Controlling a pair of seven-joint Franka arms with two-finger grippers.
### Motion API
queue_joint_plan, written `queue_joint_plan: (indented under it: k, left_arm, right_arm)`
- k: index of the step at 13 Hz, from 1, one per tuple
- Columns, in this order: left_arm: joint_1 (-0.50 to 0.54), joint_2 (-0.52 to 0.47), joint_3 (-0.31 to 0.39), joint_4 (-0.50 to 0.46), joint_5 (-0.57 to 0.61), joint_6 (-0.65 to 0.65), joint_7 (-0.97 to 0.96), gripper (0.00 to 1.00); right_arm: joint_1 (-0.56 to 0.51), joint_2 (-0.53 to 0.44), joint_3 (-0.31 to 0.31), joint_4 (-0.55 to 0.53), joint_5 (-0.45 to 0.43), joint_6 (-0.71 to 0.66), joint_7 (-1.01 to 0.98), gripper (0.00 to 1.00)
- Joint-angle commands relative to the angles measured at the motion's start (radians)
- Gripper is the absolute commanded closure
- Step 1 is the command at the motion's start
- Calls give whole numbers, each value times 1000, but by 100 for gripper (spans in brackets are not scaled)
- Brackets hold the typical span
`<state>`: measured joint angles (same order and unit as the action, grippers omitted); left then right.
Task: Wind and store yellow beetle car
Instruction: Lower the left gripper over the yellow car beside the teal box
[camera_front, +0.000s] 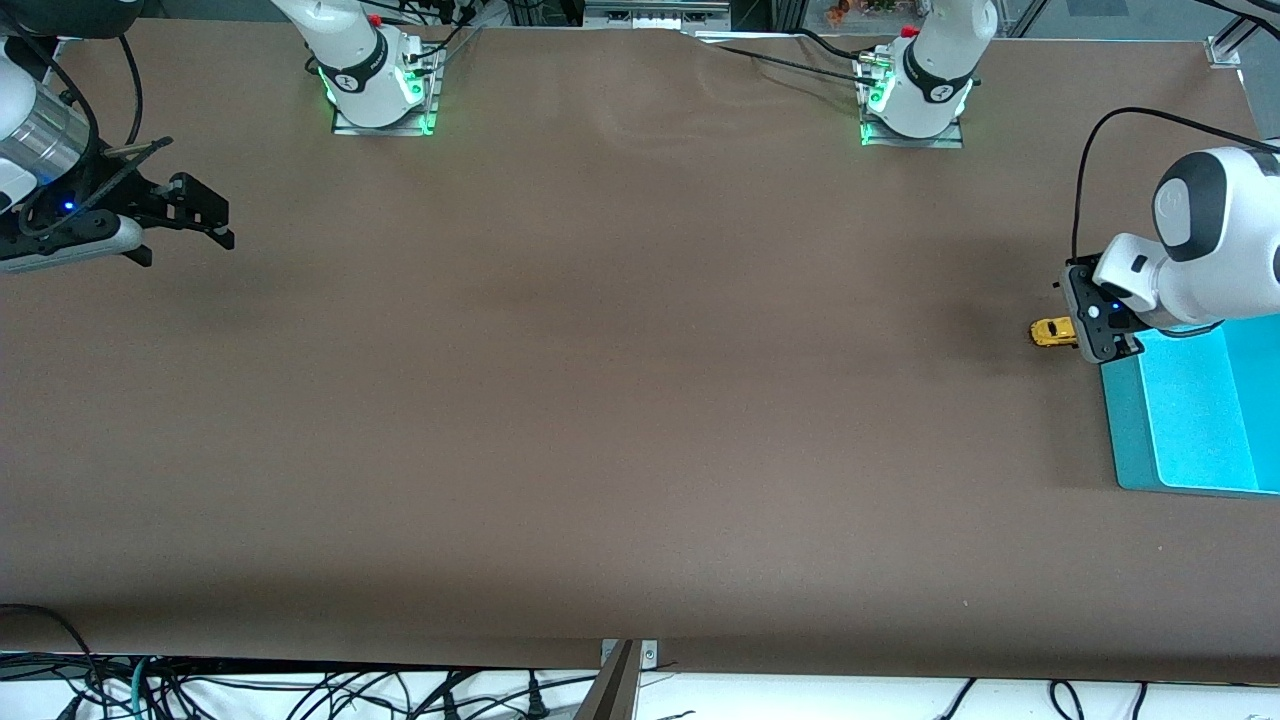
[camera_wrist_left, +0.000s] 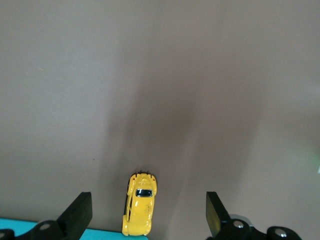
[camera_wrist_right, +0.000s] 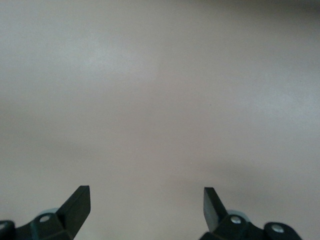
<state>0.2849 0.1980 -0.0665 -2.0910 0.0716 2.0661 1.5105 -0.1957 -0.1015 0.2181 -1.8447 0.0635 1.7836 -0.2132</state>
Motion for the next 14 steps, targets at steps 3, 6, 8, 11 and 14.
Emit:
queue_joint_plan:
  k: [3,6,8,11,14]
  left_arm:
    - [74,-22,-7,-176,14,233,221,0]
    - [123,29,0,-196,13,324,312,0]
    - [145,56,-1,-196,13,353,323,0]
    - [168,113,13,-202,13,429,324,0]
    - [168,147,27,-205,13,471,326,0]
  right_arm:
    - [1,-14,-5,5,6,-15,6,0]
    - [5,-13,4,18,6,-20,8,0]
    - [4,-10,6,25,6,-20,5,0]
    - [4,-10,-2,28,4,-33,1,0]
    - [4,-7,-2,44,1,-35,5,0]
